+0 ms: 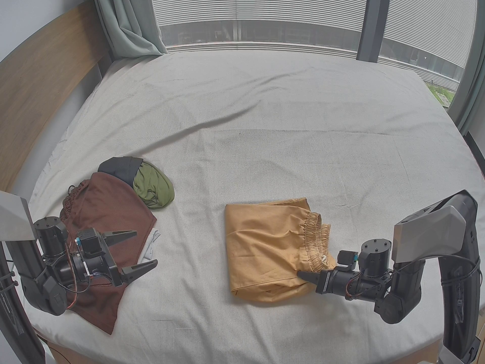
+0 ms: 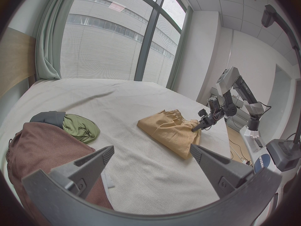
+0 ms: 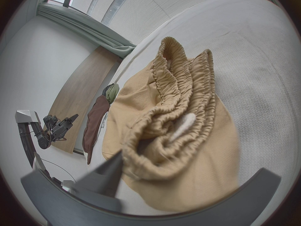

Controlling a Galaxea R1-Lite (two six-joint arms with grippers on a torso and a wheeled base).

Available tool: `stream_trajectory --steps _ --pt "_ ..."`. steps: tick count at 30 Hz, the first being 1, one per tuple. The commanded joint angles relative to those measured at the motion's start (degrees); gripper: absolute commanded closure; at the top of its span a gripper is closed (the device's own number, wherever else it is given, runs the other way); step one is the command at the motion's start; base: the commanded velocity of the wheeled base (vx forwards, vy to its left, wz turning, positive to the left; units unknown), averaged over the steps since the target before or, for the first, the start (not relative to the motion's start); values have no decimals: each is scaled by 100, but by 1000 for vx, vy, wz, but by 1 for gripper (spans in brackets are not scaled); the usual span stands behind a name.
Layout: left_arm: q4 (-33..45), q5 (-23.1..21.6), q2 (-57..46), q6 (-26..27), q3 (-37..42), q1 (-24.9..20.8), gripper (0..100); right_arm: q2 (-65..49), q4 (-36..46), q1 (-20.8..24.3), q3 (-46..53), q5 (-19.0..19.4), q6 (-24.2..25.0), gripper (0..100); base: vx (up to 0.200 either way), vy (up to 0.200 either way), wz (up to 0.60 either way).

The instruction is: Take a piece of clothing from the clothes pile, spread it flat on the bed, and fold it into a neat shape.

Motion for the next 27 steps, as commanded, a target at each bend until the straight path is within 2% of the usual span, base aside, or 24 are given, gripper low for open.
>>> stream_trajectory --steps 1,13,27 --pt "-4 -2 2 1 7 -9 0 10 -4 7 10 -1 1 100 0 0 0" --pt "-4 -11 -16 1 7 0 0 -69 -4 16 36 8 1 100 0 0 0" --pt "-4 -11 -42 -8 42 -9 0 -1212 -4 253 352 8 10 100 0 0 0"
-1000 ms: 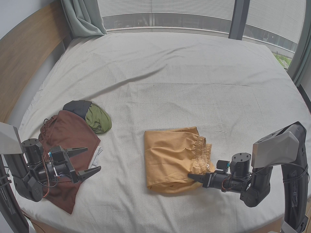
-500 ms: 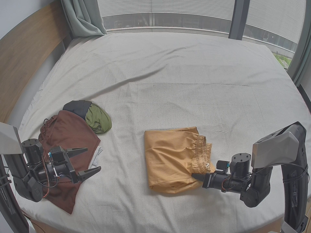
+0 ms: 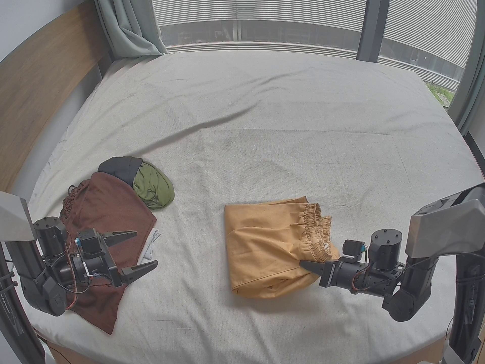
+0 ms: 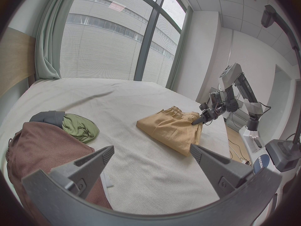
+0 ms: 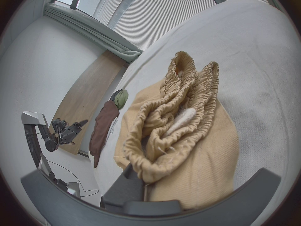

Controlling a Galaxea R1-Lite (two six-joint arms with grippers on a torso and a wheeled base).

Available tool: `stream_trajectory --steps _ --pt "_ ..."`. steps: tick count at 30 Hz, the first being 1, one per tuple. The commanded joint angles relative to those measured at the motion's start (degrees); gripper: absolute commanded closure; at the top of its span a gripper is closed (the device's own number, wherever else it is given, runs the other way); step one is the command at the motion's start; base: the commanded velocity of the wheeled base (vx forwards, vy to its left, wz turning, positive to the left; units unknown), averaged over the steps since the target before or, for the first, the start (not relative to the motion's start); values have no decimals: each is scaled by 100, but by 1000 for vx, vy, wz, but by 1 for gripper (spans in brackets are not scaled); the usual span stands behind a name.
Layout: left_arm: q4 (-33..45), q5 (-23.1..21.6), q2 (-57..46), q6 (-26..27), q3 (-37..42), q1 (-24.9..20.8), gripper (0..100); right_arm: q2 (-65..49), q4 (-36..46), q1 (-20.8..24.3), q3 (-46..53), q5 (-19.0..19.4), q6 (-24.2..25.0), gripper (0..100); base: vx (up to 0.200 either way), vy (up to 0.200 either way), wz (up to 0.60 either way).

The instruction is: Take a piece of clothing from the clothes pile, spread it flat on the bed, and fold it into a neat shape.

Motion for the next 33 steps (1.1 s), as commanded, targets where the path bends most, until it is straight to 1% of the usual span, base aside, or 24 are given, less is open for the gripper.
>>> stream_trajectory --steps 1,7,19,33 --pt "-7 -3 -8 -5 5 7 0 -498 -6 135 105 3 -6 100 0 0 0" --pt "1 -11 -96 -5 5 15 0 -638 -6 417 52 12 -6 100 0 0 0" --pt "-7 -11 -166 -5 5 24 0 -1174 29 505 -229 3 3 100 0 0 0" --pt "-7 -11 -175 3 14 -2 0 -1341 29 505 -572 -6 82 100 0 0 0"
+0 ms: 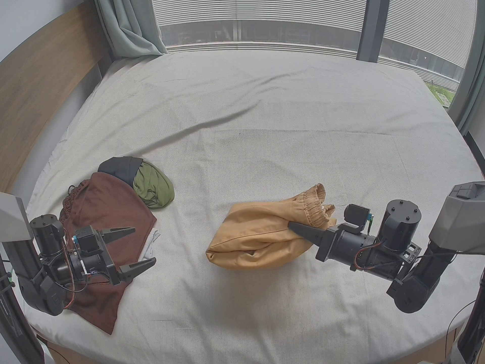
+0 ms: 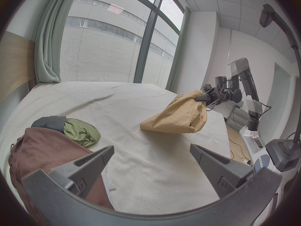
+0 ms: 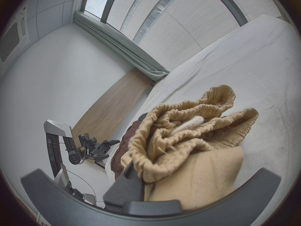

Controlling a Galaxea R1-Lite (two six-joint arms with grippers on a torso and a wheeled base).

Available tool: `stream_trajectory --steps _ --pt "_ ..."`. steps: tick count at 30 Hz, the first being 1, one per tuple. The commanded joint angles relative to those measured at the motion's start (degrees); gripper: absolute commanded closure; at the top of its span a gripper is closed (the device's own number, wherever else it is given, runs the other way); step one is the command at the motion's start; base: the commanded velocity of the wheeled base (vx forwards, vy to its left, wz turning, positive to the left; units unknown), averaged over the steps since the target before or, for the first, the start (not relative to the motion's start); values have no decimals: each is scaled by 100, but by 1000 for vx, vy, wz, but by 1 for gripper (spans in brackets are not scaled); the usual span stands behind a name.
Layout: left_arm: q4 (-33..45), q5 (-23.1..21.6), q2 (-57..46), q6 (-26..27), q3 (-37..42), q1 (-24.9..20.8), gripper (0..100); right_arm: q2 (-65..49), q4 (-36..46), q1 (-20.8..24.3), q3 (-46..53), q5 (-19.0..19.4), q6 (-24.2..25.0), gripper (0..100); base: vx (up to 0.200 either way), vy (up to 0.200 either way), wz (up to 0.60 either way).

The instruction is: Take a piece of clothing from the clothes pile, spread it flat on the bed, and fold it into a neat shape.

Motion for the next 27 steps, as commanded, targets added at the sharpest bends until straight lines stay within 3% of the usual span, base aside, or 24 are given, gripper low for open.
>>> stream_trajectory --steps 1,27 --pt "-1 2 -4 3 7 -18 0 -123 7 5 -128 -1 5 100 0 0 0" --pt "-1 2 -22 3 86 -53 0 70 25 -171 -1341 43 339 100 0 0 0"
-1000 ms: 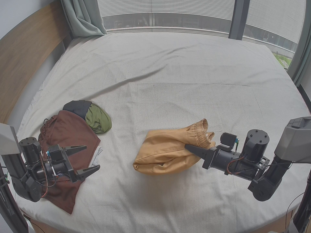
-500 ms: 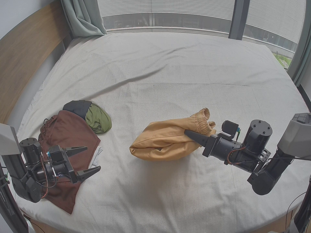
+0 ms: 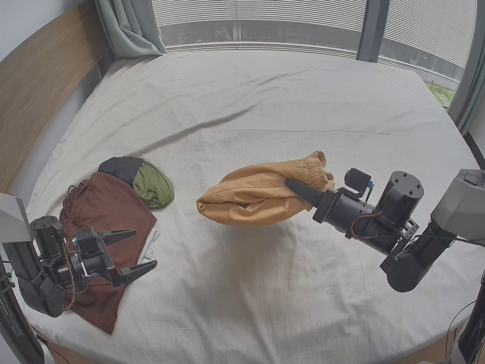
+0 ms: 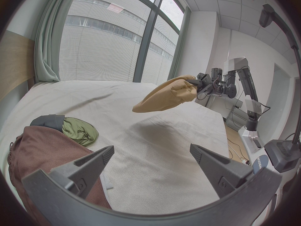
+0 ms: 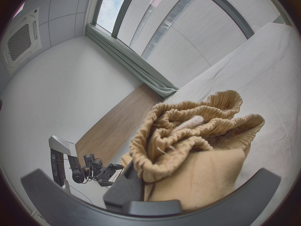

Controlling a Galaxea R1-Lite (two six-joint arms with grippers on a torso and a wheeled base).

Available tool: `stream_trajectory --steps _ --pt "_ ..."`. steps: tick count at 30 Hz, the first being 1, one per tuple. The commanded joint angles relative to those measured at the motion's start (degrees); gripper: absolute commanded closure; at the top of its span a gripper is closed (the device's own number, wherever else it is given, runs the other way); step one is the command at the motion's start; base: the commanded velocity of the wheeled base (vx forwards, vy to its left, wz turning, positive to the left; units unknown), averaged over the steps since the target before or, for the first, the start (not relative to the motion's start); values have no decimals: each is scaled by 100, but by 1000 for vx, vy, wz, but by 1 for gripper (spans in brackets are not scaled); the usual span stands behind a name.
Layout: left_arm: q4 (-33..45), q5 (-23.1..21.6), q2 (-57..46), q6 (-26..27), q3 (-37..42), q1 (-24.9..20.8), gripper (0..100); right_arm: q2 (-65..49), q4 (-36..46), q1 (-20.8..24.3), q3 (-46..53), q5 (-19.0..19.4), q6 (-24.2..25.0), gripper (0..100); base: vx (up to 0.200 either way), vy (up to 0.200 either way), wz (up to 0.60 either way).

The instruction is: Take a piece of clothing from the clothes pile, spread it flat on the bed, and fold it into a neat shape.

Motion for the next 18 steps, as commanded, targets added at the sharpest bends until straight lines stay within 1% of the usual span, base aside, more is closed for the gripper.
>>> stream_trajectory --steps 1,5,10,17,18 --pt "1 -3 -6 -8 3 -9 0 175 -1 -84 -291 21 63 100 0 0 0" --pt "1 -3 -6 -8 3 -9 0 421 8 -269 -642 56 71 100 0 0 0" --pt "-7 -3 3 1 3 -9 0 791 8 -488 -1091 197 71 100 0 0 0" --pt "1 -3 21 1 3 -9 0 1221 25 -620 -1767 276 71 100 0 0 0" --pt "1 -3 21 1 3 -9 0 1318 78 -638 -1996 285 71 100 0 0 0"
